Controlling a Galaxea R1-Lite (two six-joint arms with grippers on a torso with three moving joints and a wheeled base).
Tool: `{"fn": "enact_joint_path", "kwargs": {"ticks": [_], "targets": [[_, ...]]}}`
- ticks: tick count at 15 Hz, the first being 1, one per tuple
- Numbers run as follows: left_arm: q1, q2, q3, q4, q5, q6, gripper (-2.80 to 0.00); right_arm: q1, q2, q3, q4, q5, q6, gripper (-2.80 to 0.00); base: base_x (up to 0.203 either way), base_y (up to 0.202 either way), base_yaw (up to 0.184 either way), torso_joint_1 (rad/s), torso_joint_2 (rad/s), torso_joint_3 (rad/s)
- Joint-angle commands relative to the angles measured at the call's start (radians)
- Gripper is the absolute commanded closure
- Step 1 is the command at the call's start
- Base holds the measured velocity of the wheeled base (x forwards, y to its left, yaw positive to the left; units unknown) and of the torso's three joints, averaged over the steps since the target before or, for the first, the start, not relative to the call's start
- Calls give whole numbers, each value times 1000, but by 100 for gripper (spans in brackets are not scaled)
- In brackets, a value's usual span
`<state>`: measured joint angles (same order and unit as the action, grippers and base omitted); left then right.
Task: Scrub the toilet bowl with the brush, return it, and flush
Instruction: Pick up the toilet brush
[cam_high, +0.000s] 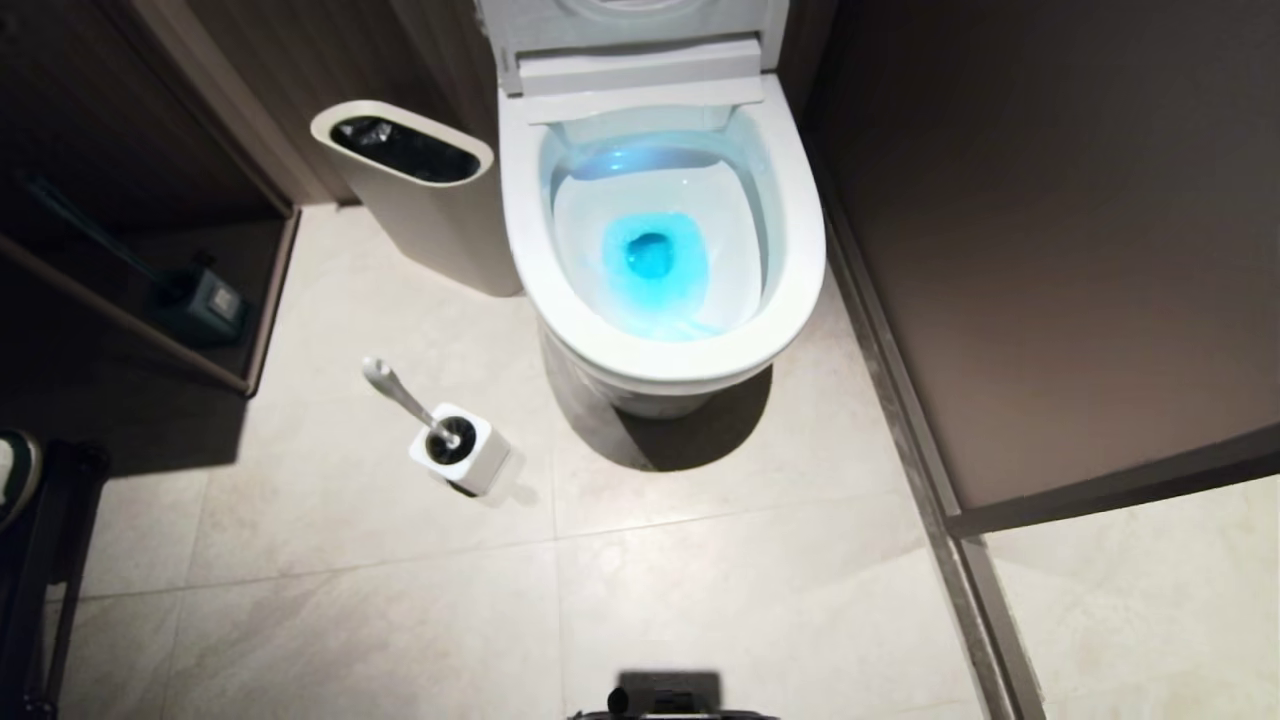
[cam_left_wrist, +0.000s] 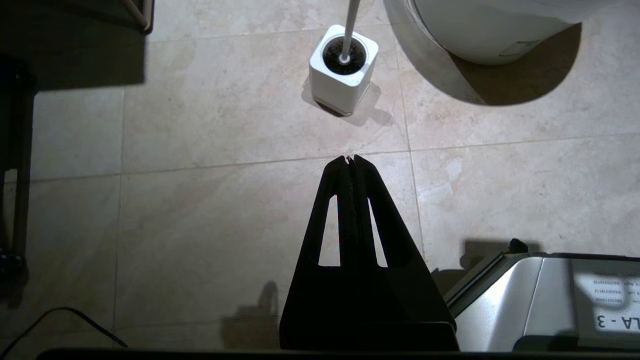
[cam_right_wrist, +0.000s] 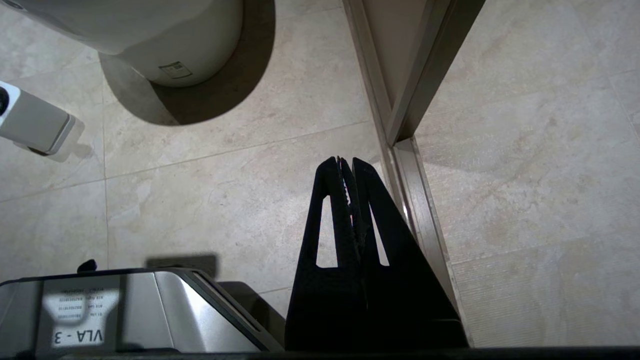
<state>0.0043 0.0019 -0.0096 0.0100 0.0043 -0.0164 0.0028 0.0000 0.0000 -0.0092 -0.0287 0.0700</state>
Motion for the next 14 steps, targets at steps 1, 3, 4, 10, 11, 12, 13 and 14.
{"fn": "enact_joint_path", "kwargs": {"ticks": [1,3,4,10,11,12,13,14], "targets": [[0,0,0,-1,0,0,0,0,0,0,0,0,1,0,0,0,0,7,1,-198],[0,0,0,1,0,0,0,0,0,0,0,0,1,0,0,0,0,5,2,-196],[0,0,0,-1,0,0,0,0,0,0,0,0,1,0,0,0,0,4,-2,-193],[0,0,0,-1,0,1,0,0,0,0,0,0,1,0,0,0,0,3,1,-183],[0,-1,0,-2,0,4,0,0,0,0,0,0,1,0,0,0,0,5,4,-117],[0,-2,0,-2,0,4,0,0,0,0,0,0,1,0,0,0,0,2,0,-124],[0,-2,0,-2,2,6,0,0,0,0,0,0,1,0,0,0,0,4,-2,-36],[0,0,0,-2,2,6,0,0,0,0,0,0,1,0,0,0,0,10,-1,-34]]}}
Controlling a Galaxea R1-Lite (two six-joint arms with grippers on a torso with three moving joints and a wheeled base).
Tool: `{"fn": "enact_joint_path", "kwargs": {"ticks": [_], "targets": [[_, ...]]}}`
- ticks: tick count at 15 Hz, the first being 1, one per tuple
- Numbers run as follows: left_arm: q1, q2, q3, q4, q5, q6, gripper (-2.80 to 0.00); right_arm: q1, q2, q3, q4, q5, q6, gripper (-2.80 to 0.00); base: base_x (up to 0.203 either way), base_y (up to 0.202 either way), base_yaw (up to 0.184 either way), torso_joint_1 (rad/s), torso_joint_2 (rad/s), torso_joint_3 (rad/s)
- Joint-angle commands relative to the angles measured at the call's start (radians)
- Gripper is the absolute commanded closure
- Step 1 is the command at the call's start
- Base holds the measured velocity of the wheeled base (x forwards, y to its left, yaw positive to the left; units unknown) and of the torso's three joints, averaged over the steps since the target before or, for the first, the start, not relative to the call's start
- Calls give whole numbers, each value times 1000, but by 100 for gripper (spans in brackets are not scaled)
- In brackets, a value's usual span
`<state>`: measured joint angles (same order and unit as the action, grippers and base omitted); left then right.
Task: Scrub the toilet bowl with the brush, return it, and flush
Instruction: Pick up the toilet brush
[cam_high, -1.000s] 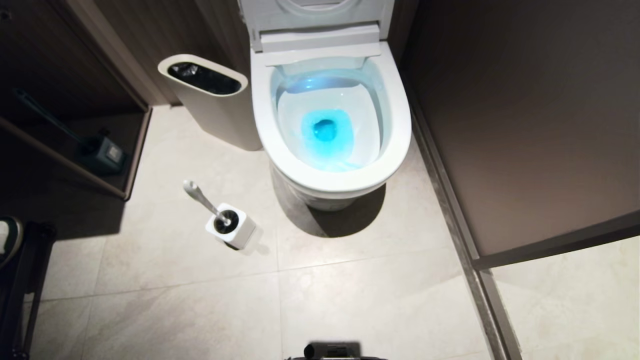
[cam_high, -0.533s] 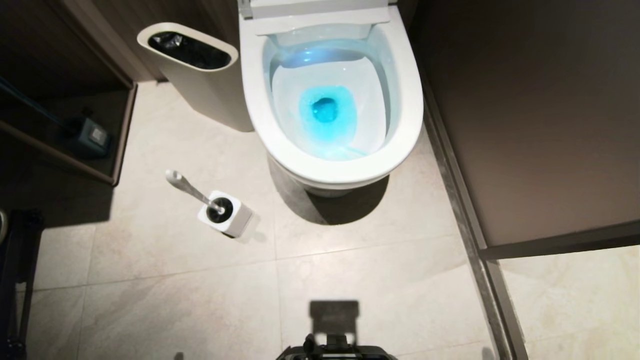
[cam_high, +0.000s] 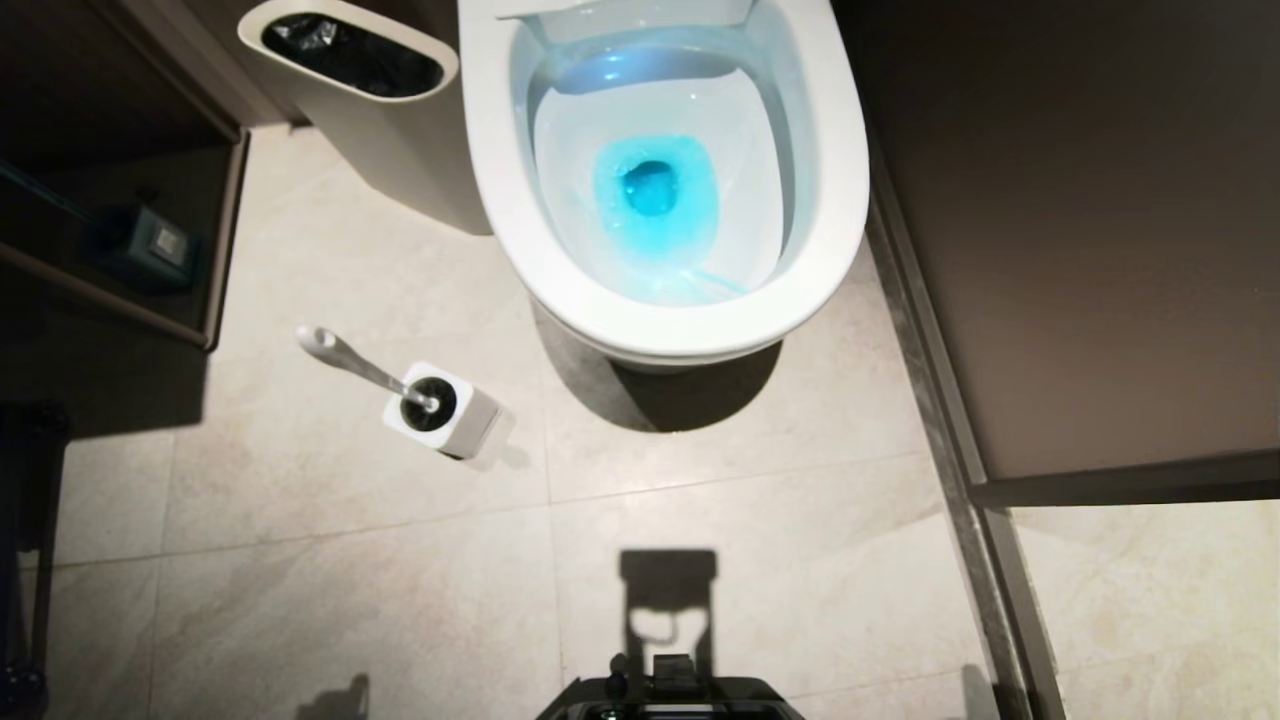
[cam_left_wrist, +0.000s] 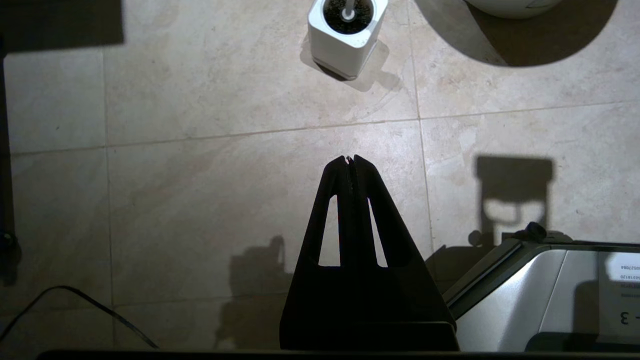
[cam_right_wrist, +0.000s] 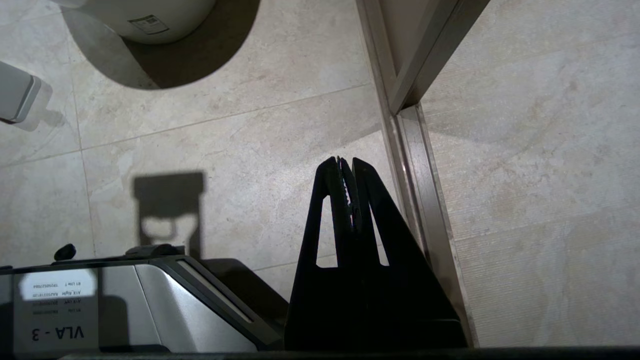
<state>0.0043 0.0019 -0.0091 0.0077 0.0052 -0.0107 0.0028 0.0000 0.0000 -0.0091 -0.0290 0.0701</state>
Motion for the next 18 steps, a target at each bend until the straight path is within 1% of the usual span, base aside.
{"fn": "enact_joint_path", "kwargs": {"ticks": [1,7,10,11,12,13,14,15,16,18], "targets": [[0,0,0,0,1,-2,0,0,0,0,-2,0,1,0,0,0,0,4,7,-39],[0,0,0,0,1,-5,0,0,0,0,0,0,1,0,0,0,0,2,1,-40],[0,0,4,-2,0,21,0,0,0,0,0,0,1,0,0,0,0,2,-1,-22],[0,0,8,-15,1,18,0,0,0,0,0,0,1,0,0,0,0,0,0,0],[0,-1,7,-12,-6,41,0,0,0,0,0,0,1,0,0,0,0,0,0,0],[0,-1,4,-10,-16,83,0,0,0,0,0,0,1,0,0,0,0,0,0,0],[0,4,-8,-8,-33,100,0,0,0,0,0,0,1,0,0,0,0,0,0,0],[0,23,-41,-7,-34,98,0,0,0,0,0,0,1,0,0,0,0,0,0,0],[0,67,-78,-3,-32,87,0,0,0,0,0,0,1,0,0,0,0,0,0,0],[1,228,-173,-3,-28,44,0,0,0,0,0,0,1,0,0,0,0,0,0,0]]}}
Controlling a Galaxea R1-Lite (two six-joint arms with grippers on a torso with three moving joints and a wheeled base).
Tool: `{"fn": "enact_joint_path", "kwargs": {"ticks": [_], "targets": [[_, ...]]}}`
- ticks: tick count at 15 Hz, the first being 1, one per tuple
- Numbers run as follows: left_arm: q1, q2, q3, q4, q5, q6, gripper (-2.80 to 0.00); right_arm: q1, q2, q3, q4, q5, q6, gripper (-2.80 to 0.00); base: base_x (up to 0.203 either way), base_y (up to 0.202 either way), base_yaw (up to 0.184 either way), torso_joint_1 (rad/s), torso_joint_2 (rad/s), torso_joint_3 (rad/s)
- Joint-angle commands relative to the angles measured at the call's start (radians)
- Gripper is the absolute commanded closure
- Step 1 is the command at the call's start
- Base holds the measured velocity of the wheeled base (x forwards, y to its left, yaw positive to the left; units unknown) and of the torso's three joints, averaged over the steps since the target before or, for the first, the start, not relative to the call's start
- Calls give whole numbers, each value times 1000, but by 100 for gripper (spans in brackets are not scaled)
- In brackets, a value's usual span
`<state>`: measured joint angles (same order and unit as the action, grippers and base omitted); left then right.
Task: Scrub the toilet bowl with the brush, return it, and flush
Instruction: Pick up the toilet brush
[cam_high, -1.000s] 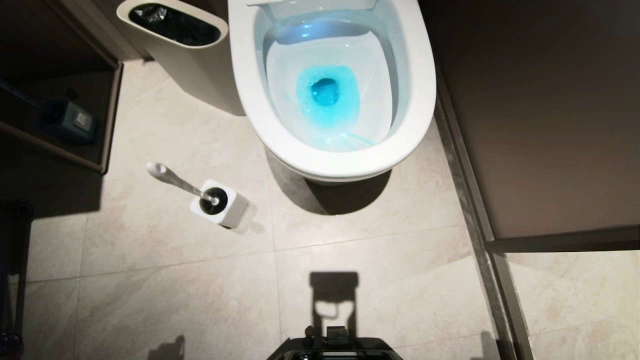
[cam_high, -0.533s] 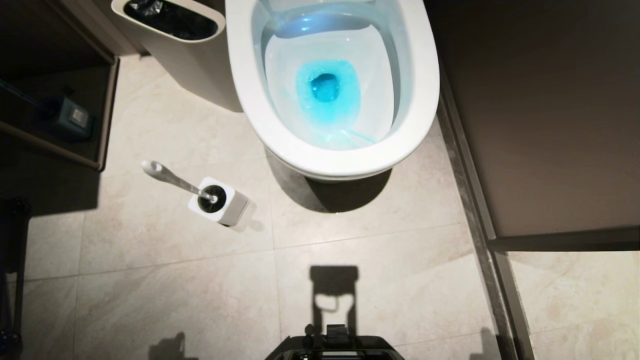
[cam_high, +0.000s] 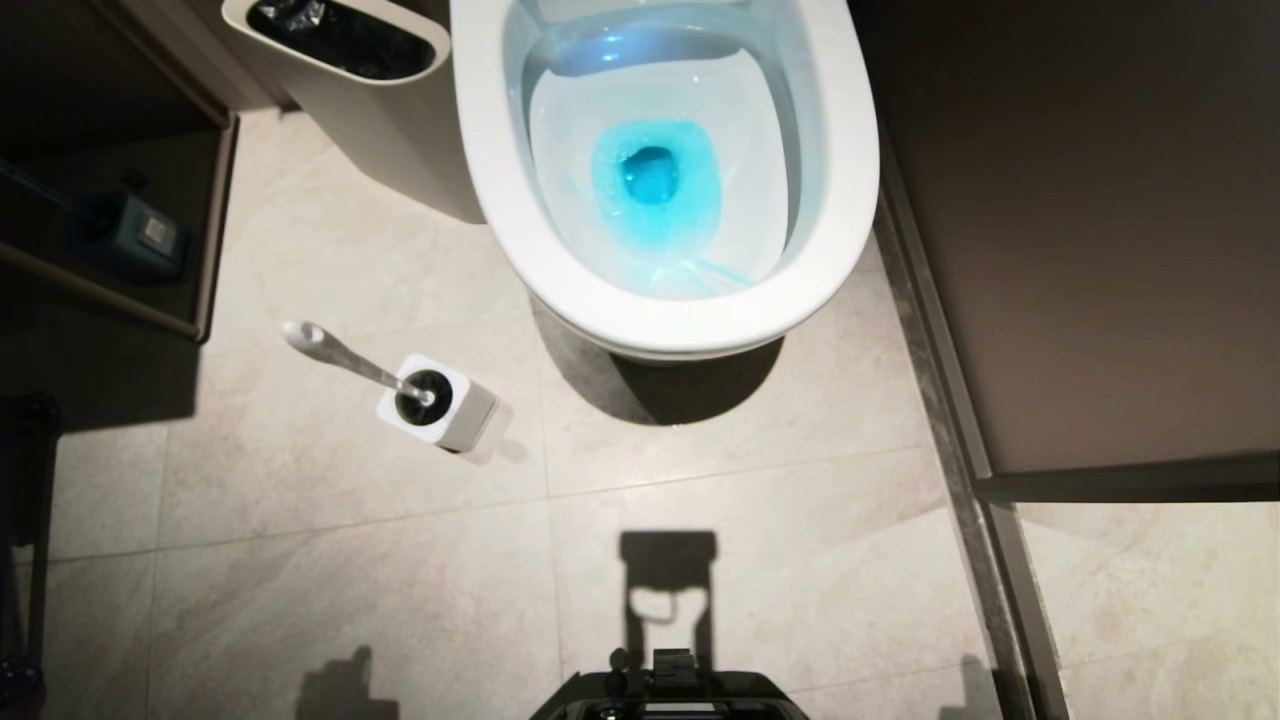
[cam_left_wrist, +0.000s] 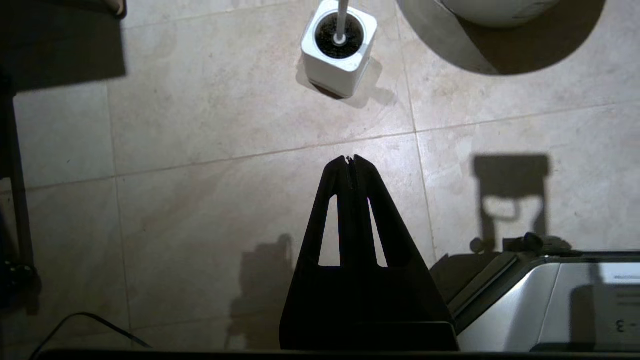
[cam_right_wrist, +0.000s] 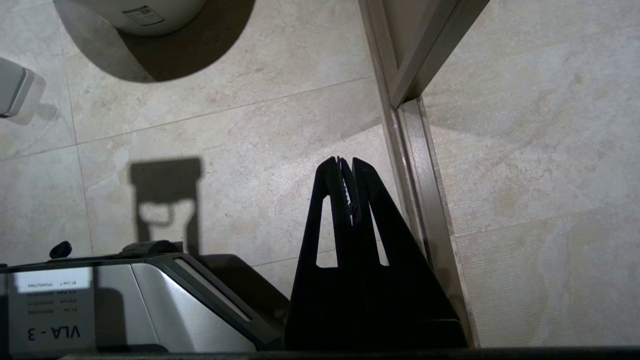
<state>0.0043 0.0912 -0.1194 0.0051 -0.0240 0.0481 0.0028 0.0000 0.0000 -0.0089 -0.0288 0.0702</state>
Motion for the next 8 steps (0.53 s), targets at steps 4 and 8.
{"fn": "enact_joint_path", "kwargs": {"ticks": [4,8], "targets": [[3,608,-171,-105,40,-63,0,0,0,0,0,0,0,0,0,0,0,0,0,0],[2,1078,-148,-542,92,-74,0,0,0,0,-1,0,0,0,0,0,0,0,0,0]]}}
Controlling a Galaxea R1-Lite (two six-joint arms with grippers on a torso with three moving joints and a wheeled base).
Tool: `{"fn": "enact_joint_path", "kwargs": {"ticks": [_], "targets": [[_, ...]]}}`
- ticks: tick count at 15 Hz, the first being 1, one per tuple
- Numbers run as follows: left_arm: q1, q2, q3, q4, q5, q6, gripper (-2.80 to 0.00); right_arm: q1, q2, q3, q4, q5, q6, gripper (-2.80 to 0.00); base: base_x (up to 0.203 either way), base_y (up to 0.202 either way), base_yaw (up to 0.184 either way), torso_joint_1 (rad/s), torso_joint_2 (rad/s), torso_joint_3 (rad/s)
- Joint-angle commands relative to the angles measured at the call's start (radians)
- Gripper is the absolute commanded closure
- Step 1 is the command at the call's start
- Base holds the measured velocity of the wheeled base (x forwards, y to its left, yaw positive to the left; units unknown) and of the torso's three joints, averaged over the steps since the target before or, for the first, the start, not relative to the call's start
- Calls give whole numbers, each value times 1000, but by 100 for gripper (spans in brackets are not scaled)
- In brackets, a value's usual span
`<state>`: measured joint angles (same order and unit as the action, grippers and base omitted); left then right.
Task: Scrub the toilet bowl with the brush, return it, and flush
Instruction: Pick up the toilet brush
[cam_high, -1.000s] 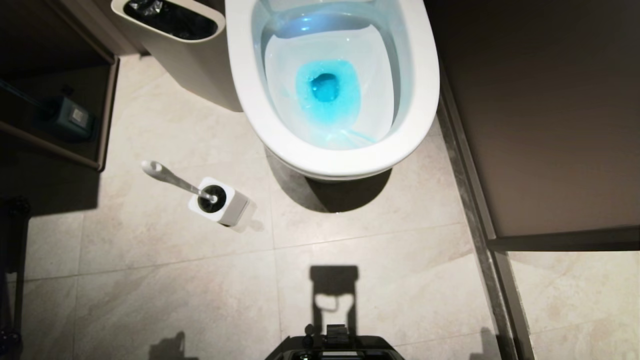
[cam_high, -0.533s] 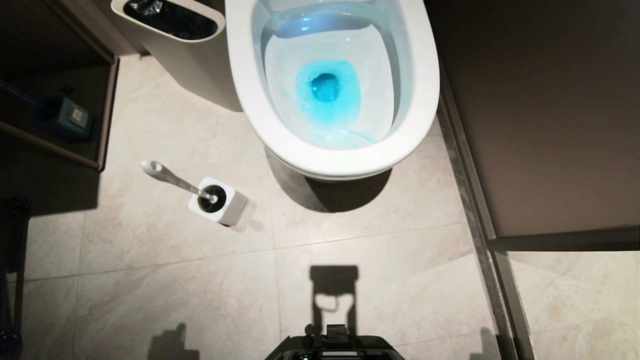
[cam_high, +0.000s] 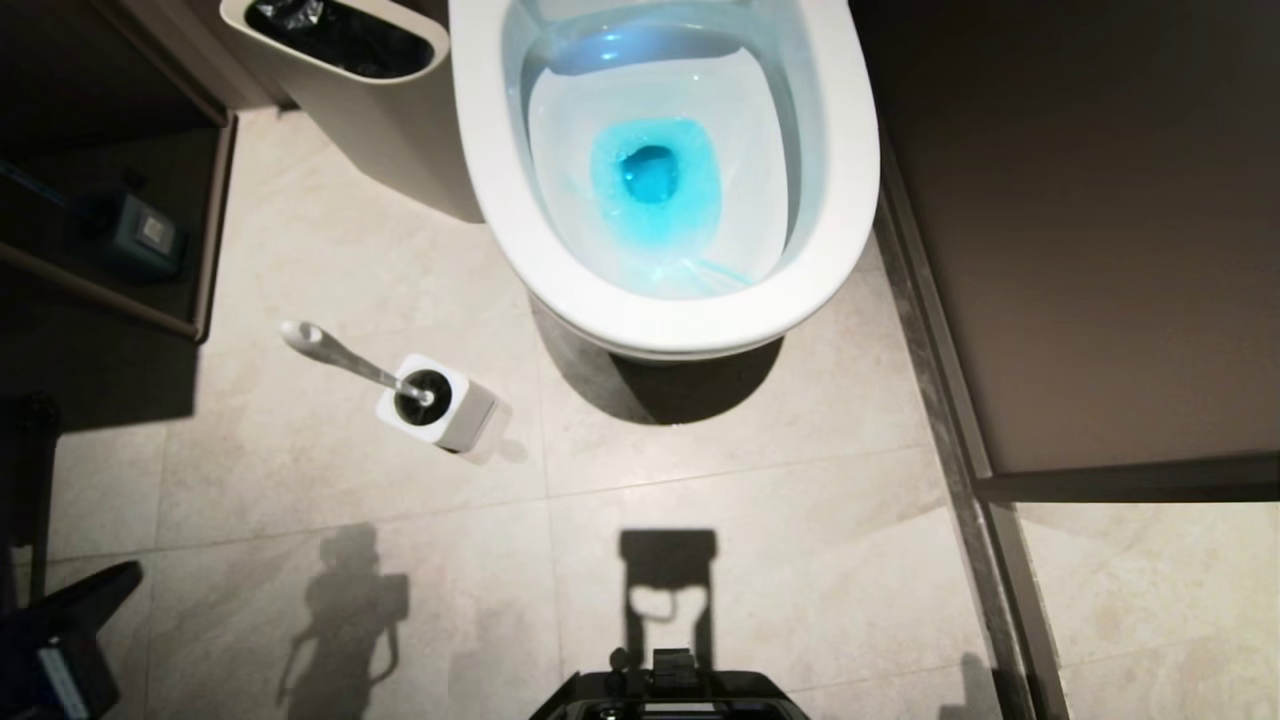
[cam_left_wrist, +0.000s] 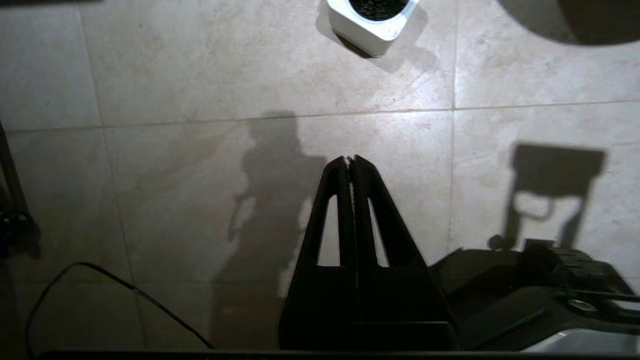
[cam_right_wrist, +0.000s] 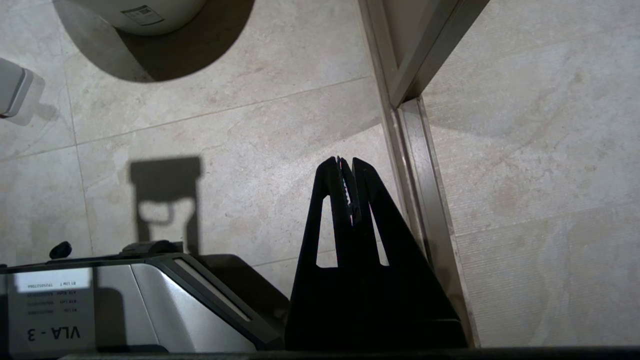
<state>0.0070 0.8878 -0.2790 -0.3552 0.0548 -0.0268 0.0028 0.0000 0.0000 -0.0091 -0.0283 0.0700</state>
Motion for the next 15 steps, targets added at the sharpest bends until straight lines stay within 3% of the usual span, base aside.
{"fn": "enact_joint_path", "kwargs": {"ticks": [1,3,4,8,15], "targets": [[-2,378,20,-314,34,7,-280,0,0,0,0,-1,1,0,0,0,0,0,0,0],[-6,493,30,-562,66,26,-280,0,0,0,-2,-1,1,0,0,0,0,0,0,0],[-14,505,19,-601,73,41,-280,0,0,0,0,-1,1,0,0,0,0,0,0,0],[-37,583,-138,-601,76,85,-280,0,0,0,0,-1,1,0,0,0,0,0,0,0],[-113,746,-260,-605,86,109,-280,0,0,0,-2,-1,1,0,0,0,0,0,0,0]]}}
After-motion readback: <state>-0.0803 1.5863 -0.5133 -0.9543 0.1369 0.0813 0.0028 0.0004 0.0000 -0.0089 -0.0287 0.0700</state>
